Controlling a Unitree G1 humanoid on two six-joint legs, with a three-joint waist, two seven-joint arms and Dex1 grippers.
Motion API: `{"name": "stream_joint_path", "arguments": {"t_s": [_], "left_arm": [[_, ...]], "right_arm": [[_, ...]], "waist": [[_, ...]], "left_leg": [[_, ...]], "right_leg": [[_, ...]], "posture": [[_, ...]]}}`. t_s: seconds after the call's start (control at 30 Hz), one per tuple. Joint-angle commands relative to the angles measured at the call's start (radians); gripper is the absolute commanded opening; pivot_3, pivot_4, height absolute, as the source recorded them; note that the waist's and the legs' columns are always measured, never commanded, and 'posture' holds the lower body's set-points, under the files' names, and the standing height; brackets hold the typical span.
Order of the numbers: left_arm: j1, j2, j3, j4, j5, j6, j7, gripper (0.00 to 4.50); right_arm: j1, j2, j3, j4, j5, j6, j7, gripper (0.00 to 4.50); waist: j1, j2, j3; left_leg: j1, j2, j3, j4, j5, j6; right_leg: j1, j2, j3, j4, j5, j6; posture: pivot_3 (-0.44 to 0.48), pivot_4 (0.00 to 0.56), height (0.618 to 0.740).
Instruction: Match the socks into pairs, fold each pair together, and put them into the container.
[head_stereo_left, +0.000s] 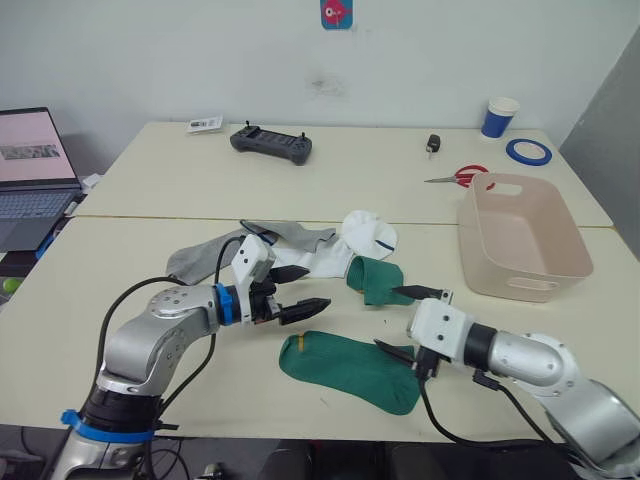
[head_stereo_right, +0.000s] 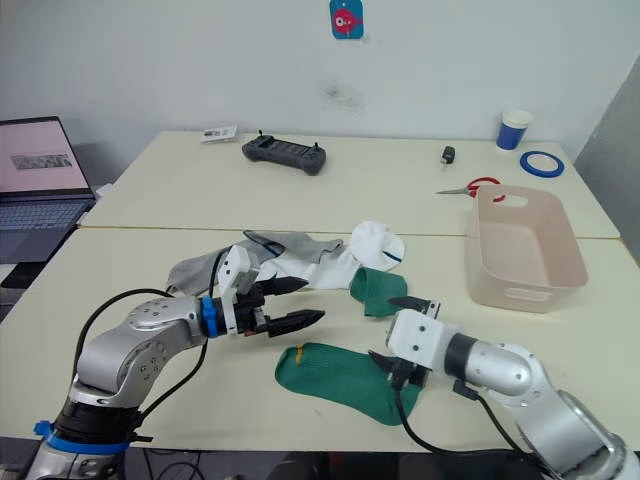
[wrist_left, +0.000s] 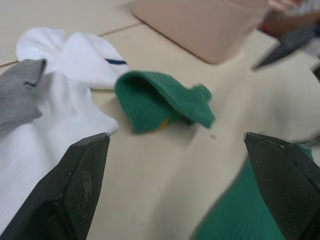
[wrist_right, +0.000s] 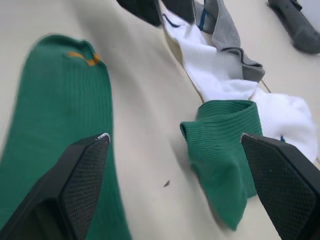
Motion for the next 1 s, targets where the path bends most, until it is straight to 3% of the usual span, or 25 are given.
{"name": "stream_joint_path", "arguments": {"t_s": [0.03,0.27,0.37,0.73,0.9,1.0], "left_arm": [[0.014,0.038,0.003,-0.011,0.027,-0.134,-0.116,4.48],[0.0,0.01,0.022,0.024,0.037,-0.162,-0.082,4.48],[-0.005,-0.007,0.018,0.038,0.048,-0.159,-0.056,4.5],[-0.056,-0.1,-0.041,0.172,0.177,-0.22,0.04,4.5],[-0.077,-0.125,-0.072,0.227,0.215,-0.276,0.02,4.5],[-0.099,-0.14,-0.092,0.263,0.231,-0.305,0.001,4.5]], "right_arm": [[-0.062,0.079,0.082,0.095,-0.16,-0.065,-0.079,4.5],[-0.114,0.211,0.119,0.262,-0.321,-0.084,-0.153,4.5],[-0.104,0.228,0.104,0.258,-0.351,-0.09,-0.152,3.91],[-0.042,0.216,0.017,0.13,-0.348,-0.08,-0.071,0.08],[-0.002,0.172,-0.085,0.067,-0.292,-0.099,-0.005,0.03],[0.038,0.076,-0.189,0.036,-0.195,-0.21,0.093,0.03]], "waist": [[-0.001,0.0,0.0],[-0.001,0.001,0.0],[-0.003,0.001,0.0],[-0.006,0.001,0.0],[-0.006,0.001,0.0],[-0.003,0.001,0.0]], "left_leg": [[0.0,0.0,0.0,0.0,0.0,0.0],[-0.001,0.0,-0.001,-0.001,0.001,0.001],[-0.001,0.0,-0.001,-0.001,0.001,0.001],[-0.001,0.0,-0.002,-0.001,0.001,0.001],[-0.001,0.0,-0.002,-0.001,0.001,0.001],[-0.001,0.0,-0.002,0.0,0.001,0.001]], "right_leg": [[0.0,0.0,0.0,0.0,0.0,-0.001],[-0.002,0.001,-0.001,0.001,0.003,-0.006],[-0.002,0.001,0.0,0.001,0.003,-0.006],[-0.002,0.001,-0.001,0.001,0.003,-0.006],[-0.002,0.001,-0.001,0.001,0.003,-0.006],[-0.001,0.001,-0.001,0.001,0.003,-0.006]], "posture": [[0.0,0.15,0.74],[0.0,0.15,0.74],[0.0,0.15,0.74],[0.0,0.15,0.74],[0.0,0.15,0.74],[0.0,0.15,0.74]]}}
